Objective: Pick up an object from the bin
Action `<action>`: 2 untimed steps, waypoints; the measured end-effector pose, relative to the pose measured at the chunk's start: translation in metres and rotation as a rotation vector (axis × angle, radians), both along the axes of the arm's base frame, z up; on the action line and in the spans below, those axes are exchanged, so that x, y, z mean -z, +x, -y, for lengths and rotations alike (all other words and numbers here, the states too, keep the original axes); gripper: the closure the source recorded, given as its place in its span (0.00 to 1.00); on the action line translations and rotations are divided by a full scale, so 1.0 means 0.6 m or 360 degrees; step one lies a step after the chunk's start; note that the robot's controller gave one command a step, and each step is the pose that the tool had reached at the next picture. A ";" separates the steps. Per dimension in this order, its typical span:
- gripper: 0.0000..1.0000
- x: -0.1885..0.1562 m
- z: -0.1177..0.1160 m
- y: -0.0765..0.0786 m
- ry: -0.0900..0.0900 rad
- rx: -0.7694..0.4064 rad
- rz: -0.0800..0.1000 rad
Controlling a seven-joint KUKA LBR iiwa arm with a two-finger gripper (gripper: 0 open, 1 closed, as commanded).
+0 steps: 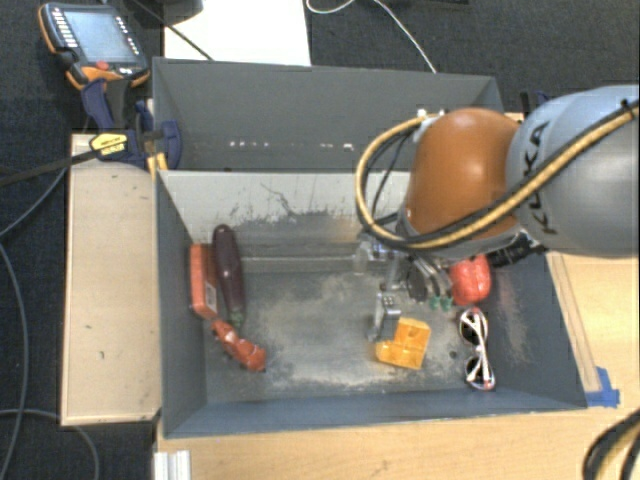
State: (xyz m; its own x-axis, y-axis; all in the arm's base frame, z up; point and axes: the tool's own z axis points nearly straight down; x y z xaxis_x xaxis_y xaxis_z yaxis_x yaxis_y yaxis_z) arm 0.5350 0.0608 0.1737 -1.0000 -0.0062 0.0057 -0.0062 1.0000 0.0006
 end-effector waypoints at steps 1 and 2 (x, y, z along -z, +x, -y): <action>0.00 -0.008 0.001 0.003 0.0001 0.0005 0.0013; 0.00 0.173 0.104 -0.071 -0.0001 0.0108 0.0001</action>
Offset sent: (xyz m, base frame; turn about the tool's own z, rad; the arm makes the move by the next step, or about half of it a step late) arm -0.0428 -0.0622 -0.1037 0.0653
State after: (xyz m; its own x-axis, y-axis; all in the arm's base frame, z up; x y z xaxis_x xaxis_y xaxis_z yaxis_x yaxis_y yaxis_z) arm 0.4921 -0.0019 0.0698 -0.9981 0.0618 0.0053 0.0618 0.9981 0.0002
